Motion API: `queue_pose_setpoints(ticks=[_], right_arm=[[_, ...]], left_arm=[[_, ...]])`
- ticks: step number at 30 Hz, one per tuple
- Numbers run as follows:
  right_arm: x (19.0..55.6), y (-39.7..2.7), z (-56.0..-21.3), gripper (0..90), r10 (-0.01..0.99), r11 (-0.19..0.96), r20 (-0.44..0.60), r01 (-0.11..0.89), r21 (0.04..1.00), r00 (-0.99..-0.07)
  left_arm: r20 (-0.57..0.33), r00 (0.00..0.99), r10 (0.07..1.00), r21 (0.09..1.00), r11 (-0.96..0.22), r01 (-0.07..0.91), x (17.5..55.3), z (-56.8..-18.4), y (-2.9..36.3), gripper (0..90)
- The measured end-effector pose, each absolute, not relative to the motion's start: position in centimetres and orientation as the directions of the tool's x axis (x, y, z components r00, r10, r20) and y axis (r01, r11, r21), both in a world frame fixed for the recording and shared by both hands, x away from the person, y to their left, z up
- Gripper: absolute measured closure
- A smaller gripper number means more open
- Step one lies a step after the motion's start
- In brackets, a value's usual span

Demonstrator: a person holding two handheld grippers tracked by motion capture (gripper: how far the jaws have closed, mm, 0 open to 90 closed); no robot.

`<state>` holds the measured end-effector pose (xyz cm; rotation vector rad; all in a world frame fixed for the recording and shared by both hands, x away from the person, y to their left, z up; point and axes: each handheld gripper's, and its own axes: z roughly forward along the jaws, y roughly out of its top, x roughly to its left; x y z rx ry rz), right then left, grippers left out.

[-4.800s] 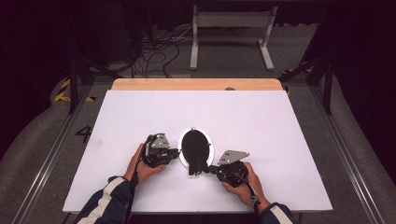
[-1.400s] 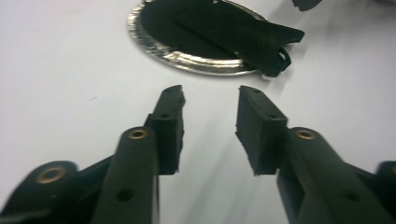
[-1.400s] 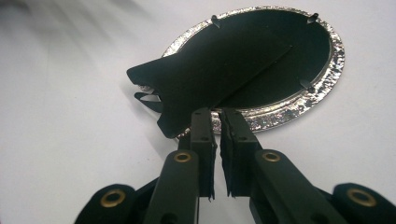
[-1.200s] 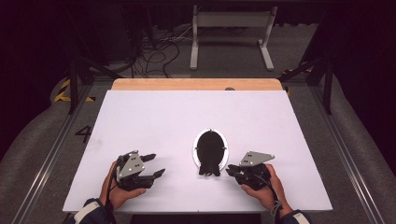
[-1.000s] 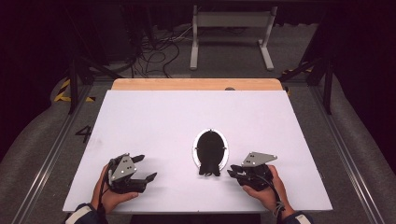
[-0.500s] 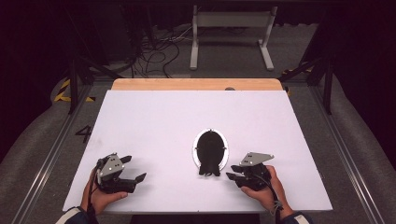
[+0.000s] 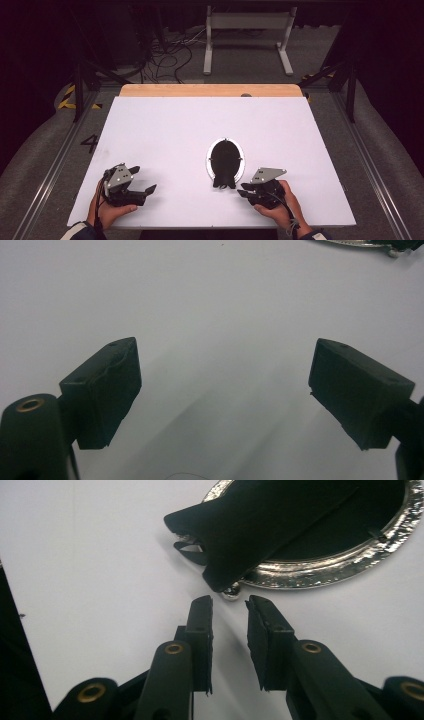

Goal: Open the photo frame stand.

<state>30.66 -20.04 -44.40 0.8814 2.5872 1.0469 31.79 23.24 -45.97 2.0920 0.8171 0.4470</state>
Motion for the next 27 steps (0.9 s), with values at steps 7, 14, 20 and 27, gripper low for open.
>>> queue_pose_setpoints(ticks=[7, 14, 20, 27], right_arm=[[31.0, -19.4, -44.7, 72.0, 0.594, 0.589, 0.011, 0.444, 0.675, -0.804], [31.3, -18.9, -45.1, 71.9, 0.597, 0.593, 0.009, 0.449, 0.668, -0.802], [31.6, -18.5, -45.1, 73.0, 0.598, 0.593, 0.006, 0.448, 0.669, -0.801], [31.8, -18.7, -45.2, 72.0, 0.601, 0.566, 0.037, 0.458, 0.686, -0.798]], left_arm=[[-0.007, 0.717, 0.697, 0.799, -0.427, 0.422, 32.6, -46.3, 23.3, 13.9], [0.001, 0.725, 0.689, 0.799, -0.437, 0.414, 32.6, -46.3, 23.2, 14.0], [-0.012, 0.718, 0.696, 0.788, -0.436, 0.436, 32.9, -46.6, 22.9, 14.2], [-0.020, 0.710, 0.704, 0.785, -0.429, 0.447, 32.8, -46.7, 23.1, 14.5]])
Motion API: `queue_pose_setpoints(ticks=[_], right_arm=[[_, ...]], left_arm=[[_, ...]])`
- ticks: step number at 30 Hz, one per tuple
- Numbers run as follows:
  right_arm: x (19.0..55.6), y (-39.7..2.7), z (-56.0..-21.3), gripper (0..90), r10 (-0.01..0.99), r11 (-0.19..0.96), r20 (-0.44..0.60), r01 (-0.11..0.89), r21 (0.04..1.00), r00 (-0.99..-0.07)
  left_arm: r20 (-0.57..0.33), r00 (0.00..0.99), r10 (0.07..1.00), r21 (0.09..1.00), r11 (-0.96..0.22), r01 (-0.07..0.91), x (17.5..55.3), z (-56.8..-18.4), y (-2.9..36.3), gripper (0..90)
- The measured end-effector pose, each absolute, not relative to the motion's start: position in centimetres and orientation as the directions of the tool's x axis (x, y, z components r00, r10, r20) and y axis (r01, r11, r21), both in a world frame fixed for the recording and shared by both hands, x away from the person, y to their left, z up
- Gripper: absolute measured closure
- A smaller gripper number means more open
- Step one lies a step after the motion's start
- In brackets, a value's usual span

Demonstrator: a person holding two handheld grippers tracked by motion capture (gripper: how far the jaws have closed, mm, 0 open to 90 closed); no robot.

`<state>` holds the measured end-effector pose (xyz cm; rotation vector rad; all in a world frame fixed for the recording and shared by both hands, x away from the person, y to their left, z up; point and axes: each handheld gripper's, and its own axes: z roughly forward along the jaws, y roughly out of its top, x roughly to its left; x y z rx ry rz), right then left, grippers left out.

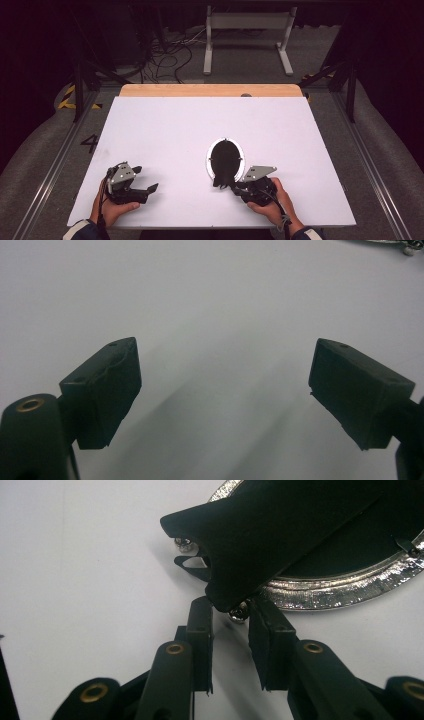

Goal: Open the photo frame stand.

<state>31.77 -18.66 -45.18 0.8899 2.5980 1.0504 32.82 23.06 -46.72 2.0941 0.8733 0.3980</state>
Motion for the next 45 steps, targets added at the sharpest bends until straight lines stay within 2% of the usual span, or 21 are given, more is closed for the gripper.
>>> queue_pose_setpoints(ticks=[12, 16, 19, 24, 29, 33, 36, 40, 42, 45], right_arm=[[33.3, -19.4, -45.2, 64.4, 0.589, 0.444, 0.228, 0.546, 0.711, -0.776], [33.7, -19.3, -45.2, 63.6, 0.578, 0.422, 0.253, 0.549, 0.721, -0.776], [33.9, -19.4, -45.2, 58.5, 0.588, 0.386, 0.289, 0.576, 0.721, -0.756], [35.0, -19.4, -45.4, 52.7, 0.569, 0.323, 0.400, 0.643, 0.695, -0.718], [36.0, -19.7, -45.6, 53.3, 0.551, 0.232, 0.517, 0.715, 0.660, -0.655], [37.0, -19.6, -46.0, 52.9, 0.525, 0.165, 0.627, 0.791, 0.588, -0.576], [37.4, -19.5, -46.2, 53.2, 0.512, 0.151, 0.653, 0.807, 0.571, -0.558], [38.0, -19.7, -46.6, 51.6, 0.481, 0.088, 0.727, 0.852, 0.516, -0.490], [38.3, -19.7, -46.6, 49.3, 0.475, 0.072, 0.738, 0.857, 0.510, -0.479], [38.7, -19.6, -46.8, 51.1, 0.476, 0.044, 0.753, 0.868, 0.495, -0.454]], left_arm=[[-0.027, 0.704, 0.710, 0.786, -0.420, 0.454, 32.8, -46.7, 23.0, 14.9], [-0.014, 0.713, 0.701, 0.784, -0.435, 0.443, 32.5, -46.5, 22.8, 15.0], [-0.010, 0.723, 0.691, 0.791, -0.437, 0.429, 32.4, -46.3, 22.4, 15.0], [0.032, 0.740, 0.672, 0.787, -0.473, 0.396, 32.3, -46.0, 21.3, 14.9], [0.058, 0.763, 0.643, 0.780, -0.506, 0.368, 32.5, -45.9, 20.3, 15.0], [0.056, 0.777, 0.627, 0.774, -0.519, 0.363, 32.9, -46.0, 19.5, 14.8], [0.060, 0.791, 0.609, 0.773, -0.530, 0.350, 33.0, -45.9, 18.7, 14.8], [0.073, 0.815, 0.575, 0.759, -0.562, 0.328, 33.4, -45.9, 17.3, 15.4], [0.077, 0.819, 0.568, 0.757, -0.568, 0.323, 33.5, -45.8, 17.0, 16.2], [0.066, 0.844, 0.532, 0.761, -0.574, 0.302, 34.3, -45.6, 15.6, 17.1]])
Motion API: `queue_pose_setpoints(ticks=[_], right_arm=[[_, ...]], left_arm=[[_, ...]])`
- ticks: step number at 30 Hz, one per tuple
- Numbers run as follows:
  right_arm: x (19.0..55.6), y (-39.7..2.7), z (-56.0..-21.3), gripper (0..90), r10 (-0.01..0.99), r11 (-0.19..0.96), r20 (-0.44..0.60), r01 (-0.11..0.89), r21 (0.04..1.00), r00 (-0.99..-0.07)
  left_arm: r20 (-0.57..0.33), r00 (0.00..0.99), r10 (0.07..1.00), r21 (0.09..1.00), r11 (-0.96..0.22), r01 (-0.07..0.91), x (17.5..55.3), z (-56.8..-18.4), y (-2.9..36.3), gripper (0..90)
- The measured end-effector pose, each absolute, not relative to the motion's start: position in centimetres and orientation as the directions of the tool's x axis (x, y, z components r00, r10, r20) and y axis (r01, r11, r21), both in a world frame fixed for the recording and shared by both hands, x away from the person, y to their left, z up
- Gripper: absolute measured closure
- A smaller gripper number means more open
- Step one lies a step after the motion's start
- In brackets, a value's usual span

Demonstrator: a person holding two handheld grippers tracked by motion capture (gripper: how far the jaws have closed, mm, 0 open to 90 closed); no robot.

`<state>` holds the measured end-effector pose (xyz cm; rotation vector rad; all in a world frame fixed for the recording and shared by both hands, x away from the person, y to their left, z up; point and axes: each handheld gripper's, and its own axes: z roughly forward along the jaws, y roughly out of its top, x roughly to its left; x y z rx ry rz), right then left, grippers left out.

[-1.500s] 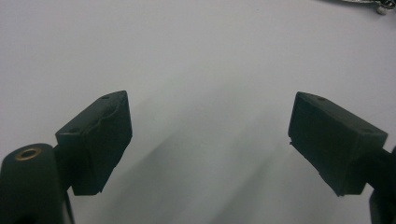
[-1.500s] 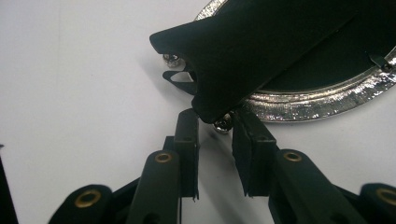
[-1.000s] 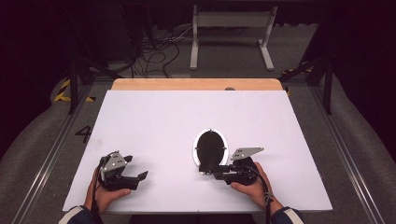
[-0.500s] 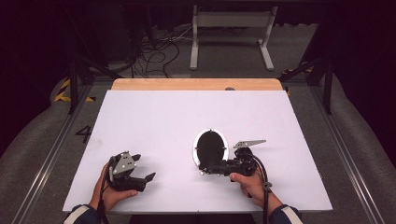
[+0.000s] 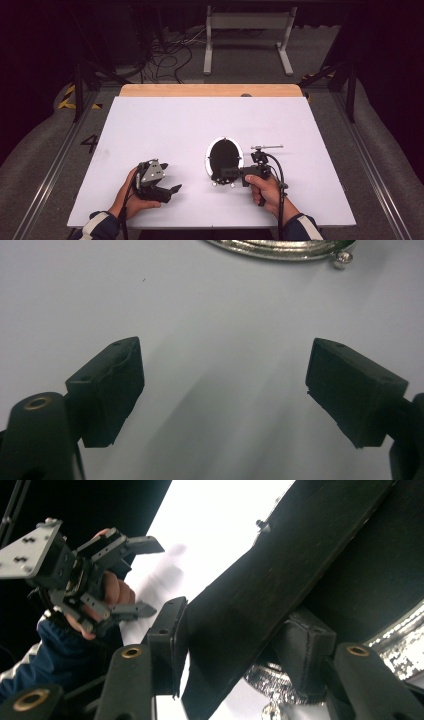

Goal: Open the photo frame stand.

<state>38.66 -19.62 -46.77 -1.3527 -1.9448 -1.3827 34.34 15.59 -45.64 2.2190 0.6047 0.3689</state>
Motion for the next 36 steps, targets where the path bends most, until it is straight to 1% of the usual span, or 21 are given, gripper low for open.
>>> queue_pose_setpoints(ticks=[2, 5, 7, 8, 12, 17, 18, 25, 26, 27, 28, 29, 30, 34, 36], right_arm=[[38.7, -19.7, -46.9, 53.8, 0.474, 0.034, 0.759, 0.871, 0.490, -0.446], [38.8, -19.9, -47.1, 57.1, 0.466, 0.036, 0.760, 0.867, 0.496, -0.454], [38.9, -19.9, -47.2, 57.9, 0.465, 0.042, 0.755, 0.864, 0.502, -0.461], [38.9, -19.9, -47.2, 58.8, 0.466, 0.044, 0.752, 0.862, 0.506, -0.465], [38.9, -19.9, -47.3, 60.5, 0.459, 0.051, 0.741, 0.848, 0.528, -0.489], [38.4, -19.6, -46.9, 61.4, 0.468, 0.093, 0.663, 0.778, 0.621, -0.585], [38.2, -19.5, -46.8, 61.5, 0.472, 0.100, 0.651, 0.769, 0.631, -0.595], [37.7, -19.4, -46.6, 62.2, 0.475, 0.122, 0.587, 0.710, 0.694, -0.655], [37.5, -19.4, -46.5, 62.6, 0.475, 0.128, 0.570, 0.694, 0.709, -0.670], [37.5, -19.4, -46.5, 62.6, 0.475, 0.128, 0.570, 0.694, 0.709, -0.670], [37.3, -19.3, -46.2, 62.6, 0.467, 0.151, 0.546, 0.671, 0.726, -0.696], [37.3, -19.3, -46.2, 65.0, 0.467, 0.151, 0.546, 0.671, 0.726, -0.696], [37.2, -19.3, -46.2, 65.4, 0.465, 0.156, 0.540, 0.665, 0.730, -0.702], [37.2, -19.4, -46.2, 65.7, 0.465, 0.156, 0.537, 0.662, 0.733, -0.704], [37.2, -19.4, -46.2, 65.7, 0.463, 0.154, 0.540, 0.664, 0.732, -0.703]], left_arm=[[0.045, 0.859, 0.511, 0.764, -0.571, 0.300, 34.9, -45.5, 15.0, 17.1], [-0.060, 0.889, 0.455, 0.763, -0.553, 0.335, 36.3, -45.5, 14.2, 17.1], [-0.076, 0.889, 0.452, 0.764, -0.547, 0.343, 36.5, -45.5, 14.1, 16.8], [-0.117, 0.889, 0.443, 0.768, -0.526, 0.364, 37.1, -45.5, 13.7, 16.8], [-0.141, 0.890, 0.434, 0.765, -0.523, 0.376, 38.4, -45.7, 12.4, 16.0], [-0.180, 0.890, 0.419, 0.760, -0.515, 0.396, 39.5, -45.8, 10.9, 14.9], [-0.171, 0.891, 0.421, 0.760, -0.518, 0.392, 39.7, -45.9, 10.6, 14.8], [-0.223, 0.876, 0.428, 0.763, -0.482, 0.430, 40.9, -46.1, 9.4, 14.9], [-0.279, 0.866, 0.414, 0.761, -0.455, 0.463, 41.2, -46.0, 9.1, 15.6], [-0.279, 0.866, 0.414, 0.761, -0.455, 0.463, 41.2, -46.0, 9.1, 16.5], [-0.279, 0.866, 0.414, 0.761, -0.455, 0.463, 41.2, -46.0, 9.1, 16.5], [-0.286, 0.864, 0.414, 0.758, -0.453, 0.468, 41.2, -45.9, 8.9, 16.5], [-0.280, 0.870, 0.407, 0.760, -0.459, 0.460, 41.4, -45.9, 8.7, 16.4], [-0.304, 0.867, 0.395, 0.756, -0.454, 0.472, 41.6, -46.1, 8.6, 16.7], [-0.327, 0.865, 0.382, 0.755, -0.446, 0.482, 41.7, -46.3, 8.7, 19.7]])
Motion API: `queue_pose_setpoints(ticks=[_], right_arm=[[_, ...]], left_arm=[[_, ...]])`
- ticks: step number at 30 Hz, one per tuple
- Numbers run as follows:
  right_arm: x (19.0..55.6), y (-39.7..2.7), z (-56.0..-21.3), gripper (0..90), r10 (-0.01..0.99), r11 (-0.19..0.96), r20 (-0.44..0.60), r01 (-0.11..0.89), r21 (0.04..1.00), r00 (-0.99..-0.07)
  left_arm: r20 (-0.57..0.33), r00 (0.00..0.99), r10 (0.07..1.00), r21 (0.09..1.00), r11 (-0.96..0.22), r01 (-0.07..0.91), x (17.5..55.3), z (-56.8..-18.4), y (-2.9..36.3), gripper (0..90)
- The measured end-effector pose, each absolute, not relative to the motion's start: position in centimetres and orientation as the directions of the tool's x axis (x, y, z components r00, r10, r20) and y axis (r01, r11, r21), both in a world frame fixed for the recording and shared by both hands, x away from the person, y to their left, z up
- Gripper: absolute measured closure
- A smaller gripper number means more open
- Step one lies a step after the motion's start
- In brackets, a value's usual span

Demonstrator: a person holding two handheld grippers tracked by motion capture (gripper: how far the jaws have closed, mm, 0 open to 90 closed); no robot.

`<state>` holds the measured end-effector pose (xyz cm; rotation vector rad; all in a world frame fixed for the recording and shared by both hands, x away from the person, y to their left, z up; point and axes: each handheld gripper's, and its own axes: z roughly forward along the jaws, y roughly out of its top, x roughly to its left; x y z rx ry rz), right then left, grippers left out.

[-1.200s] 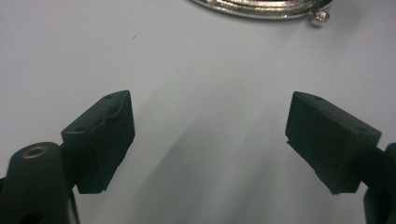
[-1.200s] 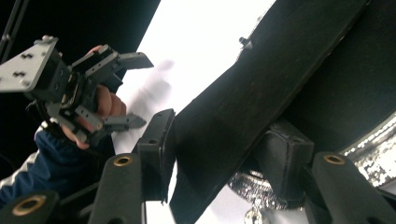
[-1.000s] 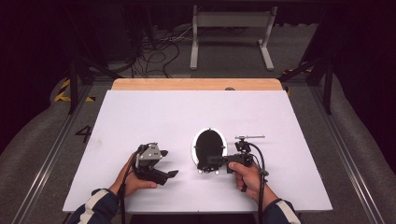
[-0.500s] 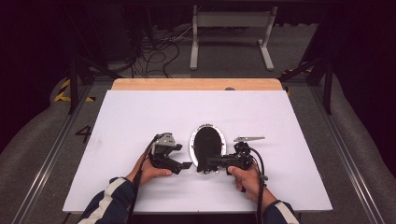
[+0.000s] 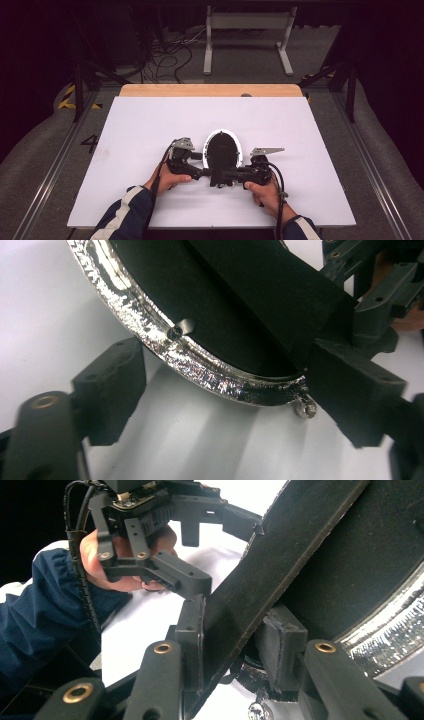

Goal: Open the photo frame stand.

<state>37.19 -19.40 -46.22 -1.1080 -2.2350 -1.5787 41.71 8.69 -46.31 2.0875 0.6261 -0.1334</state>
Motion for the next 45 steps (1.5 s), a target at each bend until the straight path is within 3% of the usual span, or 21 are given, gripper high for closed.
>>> queue_pose_setpoints(ticks=[10, 20, 25, 33, 35, 45], right_arm=[[36.9, -19.2, -45.8, 66.7, 0.459, 0.193, 0.491, 0.622, 0.759, -0.741], [36.8, -19.6, -45.8, 70.6, 0.485, 0.202, 0.477, 0.625, 0.754, -0.733], [36.8, -19.7, -45.8, 73.8, 0.499, 0.210, 0.462, 0.619, 0.756, -0.733], [36.5, -19.5, -45.6, 74.1, 0.514, 0.228, 0.428, 0.599, 0.767, -0.744], [36.5, -19.5, -45.5, 74.1, 0.516, 0.234, 0.419, 0.594, 0.769, -0.747], [36.4, -19.7, -45.0, 74.4, 0.562, 0.244, 0.364, 0.569, 0.785, -0.743]], left_arm=[[-0.351, 0.862, 0.365, 0.765, -0.419, 0.489, 41.6, -45.9, 9.0, 22.3], [-0.345, 0.877, 0.336, 0.844, -0.298, 0.446, 41.1, -44.7, 10.1, 36.4], [-0.320, 0.892, 0.318, 0.852, -0.315, 0.418, 41.2, -44.7, 10.2, 51.5], [-0.332, 0.892, 0.307, 0.839, -0.335, 0.428, 41.2, -45.0, 9.5, 61.7], [-0.289, 0.905, 0.312, 0.838, -0.374, 0.397, 41.2, -44.9, 9.3, 66.5], [-0.167, 0.923, 0.347, 0.864, -0.399, 0.306, 40.7, -44.1, 8.3, 67.9]])
